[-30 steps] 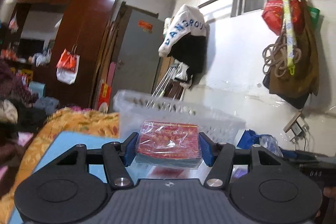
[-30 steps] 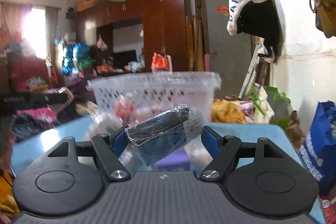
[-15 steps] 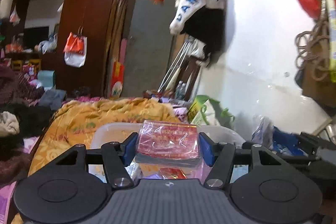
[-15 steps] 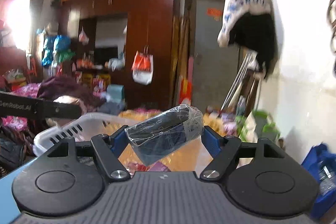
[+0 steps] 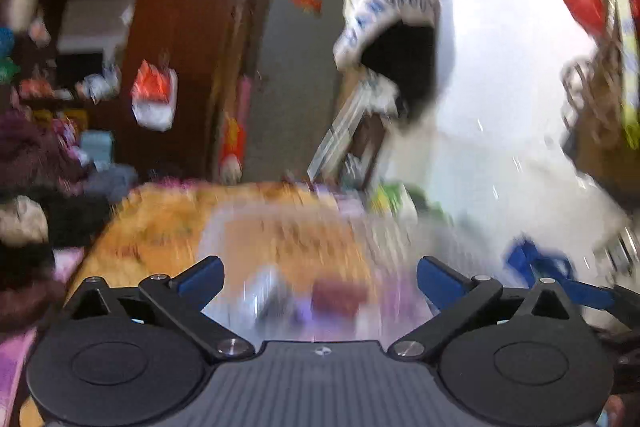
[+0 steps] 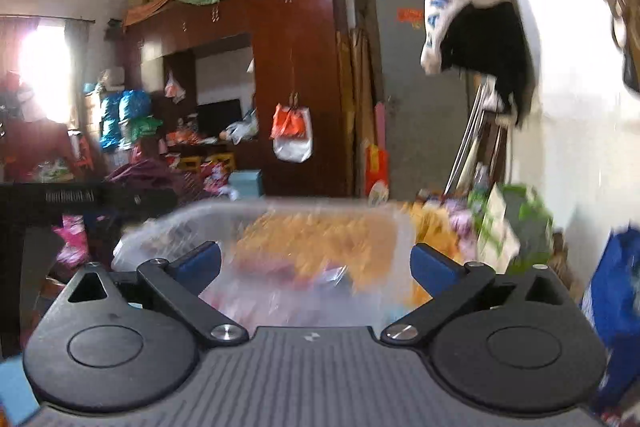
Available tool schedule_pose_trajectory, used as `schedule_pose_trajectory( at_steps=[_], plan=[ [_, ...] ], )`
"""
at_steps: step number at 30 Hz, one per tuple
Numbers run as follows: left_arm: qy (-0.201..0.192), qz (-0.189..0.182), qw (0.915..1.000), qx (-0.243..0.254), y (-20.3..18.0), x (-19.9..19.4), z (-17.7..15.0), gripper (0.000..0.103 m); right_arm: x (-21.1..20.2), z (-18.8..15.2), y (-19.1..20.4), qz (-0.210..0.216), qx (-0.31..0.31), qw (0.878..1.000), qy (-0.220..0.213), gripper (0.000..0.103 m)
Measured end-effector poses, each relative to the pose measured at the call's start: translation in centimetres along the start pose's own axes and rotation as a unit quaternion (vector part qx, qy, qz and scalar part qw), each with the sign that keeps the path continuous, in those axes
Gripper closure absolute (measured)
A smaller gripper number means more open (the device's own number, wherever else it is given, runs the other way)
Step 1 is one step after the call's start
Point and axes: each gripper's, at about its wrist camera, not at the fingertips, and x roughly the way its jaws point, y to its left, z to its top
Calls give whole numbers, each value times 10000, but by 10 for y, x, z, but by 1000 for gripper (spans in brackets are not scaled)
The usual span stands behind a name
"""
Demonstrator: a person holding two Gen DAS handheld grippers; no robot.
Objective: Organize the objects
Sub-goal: 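Carry both packs over the white basket and open both grippers, then grasp the clear-wrapped white roll with the left gripper while the right grasps the purple ha box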
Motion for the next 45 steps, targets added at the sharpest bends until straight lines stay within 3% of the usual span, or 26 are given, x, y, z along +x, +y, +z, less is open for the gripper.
schedule_pose_trajectory(
  at_steps=[3,5,8,11,17,19,23,30,39,45],
  plan=[
    [-295,37,9996,3,3,-28,-37,1,-7,-37,0,-42,-45,9998,211,0],
    [-296,-148,9994,-64,4,-39,-57,1,-6,-49,-3,65,136,9992,379,0],
    [-297,-167,9994,99,-8,-49,-76,1,3,-55,-7,298,396,9964,681,0],
    [-123,-121,9989,441,-26,-45,-87,5,8,-54,1,79,124,9966,805,5],
    [219,-80,9975,674,-39,-25,-96,13,10,-61,9,-135,-94,9958,905,27],
    [295,-15,9969,724,-42,-21,-100,16,15,-62,10,-189,-120,9943,1040,43],
    [334,31,9961,817,-44,-20,-102,23,18,-63,15,-295,-287,9931,1102,51],
    [492,-67,9932,1051,-50,-18,-107,51,6,-64,8,-159,-88,9966,805,53],
    [-77,-607,9952,764,-36,-37,-109,53,-5,-62,5,-63,89,9992,394,53],
    [-320,-626,9942,816,-39,-43,-109,53,-9,-61,5,-40,99,9997,235,53]
  ],
)
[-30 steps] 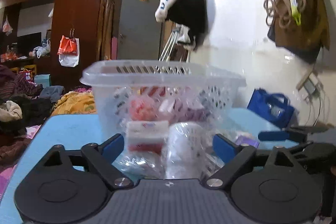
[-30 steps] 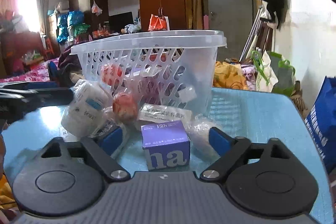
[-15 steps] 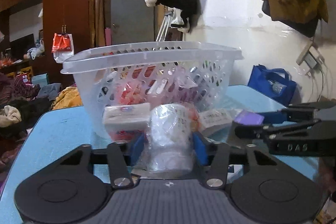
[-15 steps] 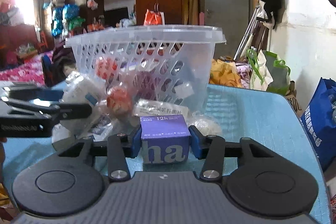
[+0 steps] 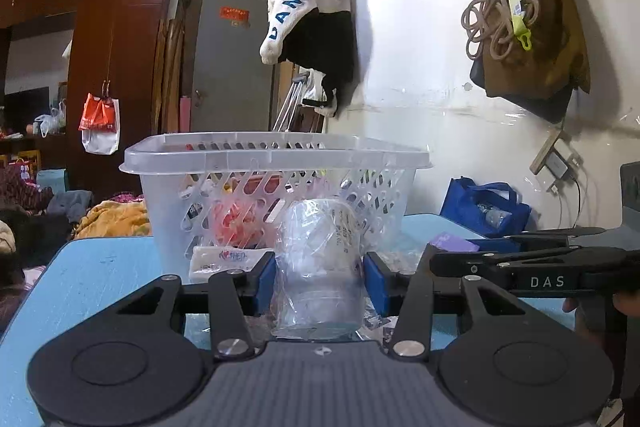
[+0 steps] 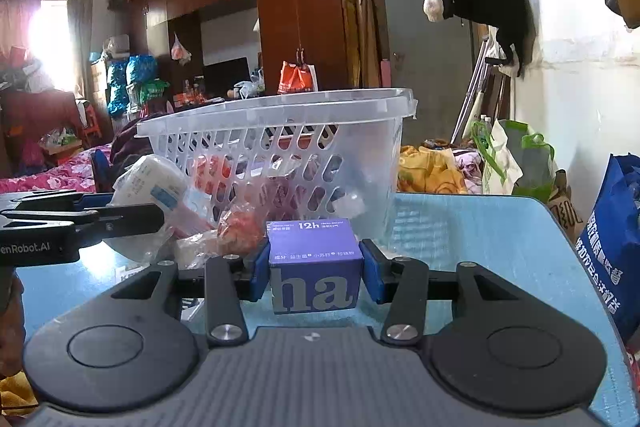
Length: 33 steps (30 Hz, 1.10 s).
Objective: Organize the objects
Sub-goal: 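Grasp the clear-wrapped white roll with the left gripper while the right grasps the purple ha box, then carry both items over the white basket and open both grippers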
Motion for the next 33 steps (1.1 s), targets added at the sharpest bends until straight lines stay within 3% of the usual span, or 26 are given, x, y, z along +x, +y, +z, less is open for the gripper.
schedule_pose_trajectory(
  at_steps=[19,29,33],
  plan=[
    [-122,36,9999,-32,3,-5,-1,53,-7,-2,0,-1,13,9996,-280,53],
    [-449,97,9989,-18,3,-16,-1,52,-15,-2,0,75,39,9988,-486,53],
    [-551,-62,9983,-169,10,-24,20,53,-34,18,7,196,-13,9972,-726,53]
  ],
)
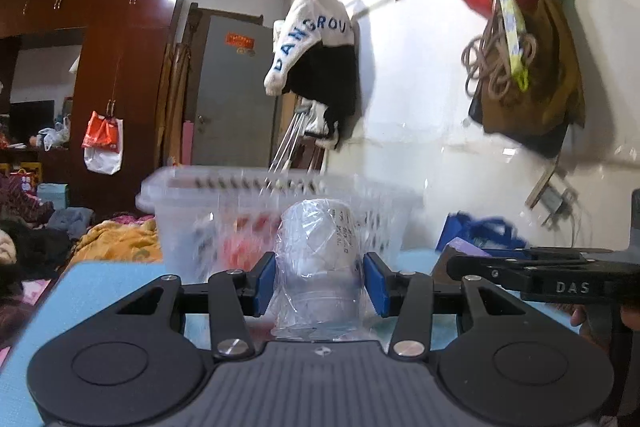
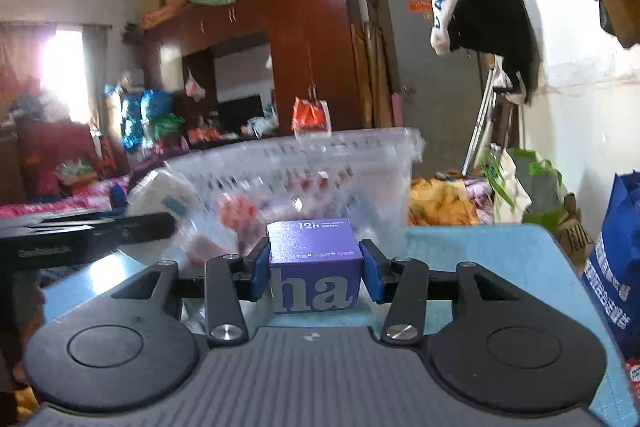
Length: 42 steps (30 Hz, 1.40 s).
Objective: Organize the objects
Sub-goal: 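Carry both items over the white basket and open both grippers, then grasp the white KENT box with the left gripper while the right grasps the wrapped white ball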
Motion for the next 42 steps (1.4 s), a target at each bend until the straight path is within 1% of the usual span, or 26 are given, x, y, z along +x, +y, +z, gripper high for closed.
schedule_pose_trajectory(
  at_steps=[2,4,6,8,10,12,14,15,16,17,18,19,22,24,26,27,28,31,33,34,35,37,38,40,41,42],
  plan=[
    [-170,34,9998,39,1,-1,28,52,-4,25,8,-141,-181,9994,-247,53],
    [-187,145,9996,120,3,8,63,52,7,57,12,-199,-278,9991,-267,53],
    [-32,267,9996,98,7,31,95,52,29,85,14,-296,-413,9985,-185,53],
    [273,355,9990,-32,15,59,115,53,60,104,13,-446,-528,9976,5,53],
    [625,399,9969,-247,26,90,124,53,92,113,6,-472,-475,9972,344,53],
    [871,498,9944,-334,33,111,123,53,115,111,2,-460,-449,9958,653,53],
    [1056,466,9925,-396,38,123,117,52,127,104,1,-473,-582,9938,817,53],
    [1095,421,9922,-417,39,125,114,51,128,101,1,-504,-629,9935,801,53],
    [1100,429,9921,-425,40,126,111,49,127,99,1,-505,-651,9938,745,50],
    [1111,476,9919,-388,40,128,109,34,126,97,0,-448,-622,9944,729,44],
    [1148,537,9914,-336,39,131,107,19,121,97,-3,-373,-518,9954,709,23],
    [1177,625,9907,-280,37,133,105,19,112,97,-5,-351,-400,9968,592,11],
    [1025,625,9924,-283,40,116,100,19,74,94,-9,-307,-287,9990,156,0],
    [809,645,9942,-279,37,92,96,19,48,87,-17,-333,-164,9993,-36,0],
    [632,555,9963,-194,31,62,84,18,31,73,-27,-356,-44,9993,-144,0],
    [582,484,9971,-124,27,48,75,13,28,63,-32,-429,-16,9991,-30,0],
    [623,420,9972,-52,24,37,64,11,29,53,-38,-523,52,9984,217,0],
    [1010,341,9943,-90,22,23,30,10,48,21,-59,-545,446,9907,1166,0],
    [1437,229,9890,-256,26,26,9,10,63,4,-68,-569,570,9845,1561,1],
    [1612,164,9862,-341,28,28,0,11,68,-1,-70,-573,598,9816,1719,6],
    [1703,111,9846,-379,29,29,-7,11,72,-4,-70,-541,619,9794,1843,10],
    [1744,82,9840,-363,28,31,-15,11,76,-8,-67,-481,602,9776,1958,22],
    [1776,100,9835,-343,28,31,-18,11,78,-10,-65,-482,563,9769,2006,23],
    [1887,139,9815,-308,27,34,-24,11,83,-13,-60,-518,455,9753,2099,31],
    [1942,152,9803,-317,27,36,-26,11,84,-15,-57,-531,421,9749,2122,32],
    [2014,146,9789,-323,27,37,-29,11,85,-15,-56,-527,402,9742,2157,35]
  ],
)
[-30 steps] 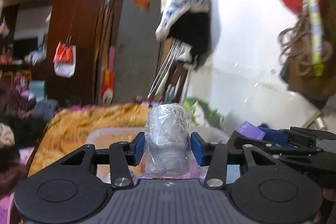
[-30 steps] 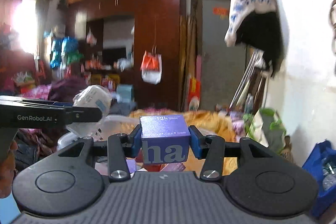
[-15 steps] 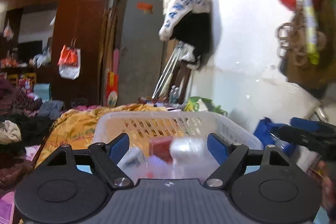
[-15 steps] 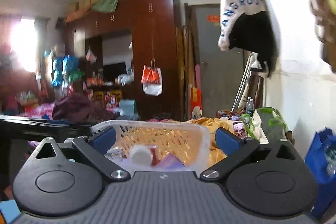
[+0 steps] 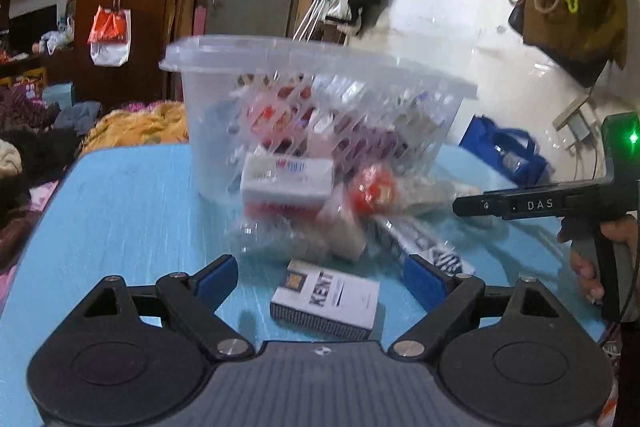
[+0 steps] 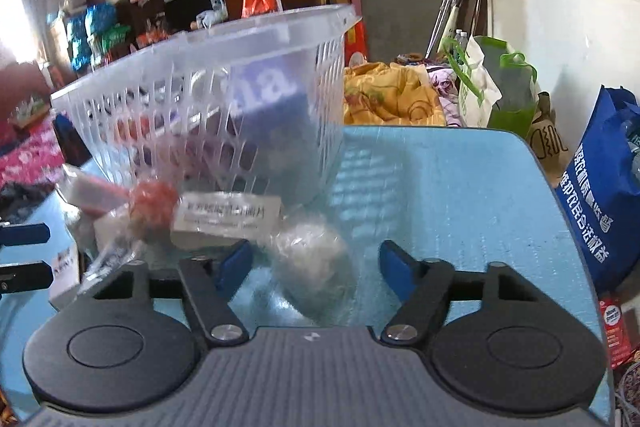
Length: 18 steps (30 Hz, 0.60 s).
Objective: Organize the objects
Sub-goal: 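Grasp the white KENT box with the left gripper while the right grasps the wrapped white ball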
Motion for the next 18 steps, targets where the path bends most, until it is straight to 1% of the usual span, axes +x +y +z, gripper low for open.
schedule_pose_trajectory(
  at_steps=[1,2,5,7,10,11,12,13,14,15,18],
  plan=[
    [51,1,10000,-4,-1,2,-3,11,-3,0,-2,-3,-6,10000,-11,46],
    [97,9,10000,13,0,3,-5,11,-5,-1,-2,-17,10,10000,-46,50],
    [179,23,9997,138,-3,3,-8,11,-5,-3,-10,20,110,9999,-104,51],
    [223,-13,9995,209,-6,5,-9,11,-8,-3,-14,7,209,9995,-227,53],
    [243,60,9994,240,-10,7,-10,12,-12,-3,-13,-21,206,9990,-389,53],
    [217,105,9994,257,-10,7,-11,17,-13,-3,-12,-42,179,9989,-428,53],
    [202,136,9993,267,-12,7,-11,29,-14,-3,-10,-76,142,9988,-468,53],
    [215,189,9992,293,-13,8,-12,37,-15,-4,-8,-110,94,9986,-507,53],
    [177,277,9988,354,-14,7,-13,38,-16,-4,-6,-133,55,9984,-549,53],
    [149,281,9988,380,-15,6,-14,38,-17,-4,-5,-160,27,9981,-586,53],
    [-78,204,9992,337,-14,-1,-17,38,-21,-5,-4,-200,14,9973,-702,53]
  ],
)
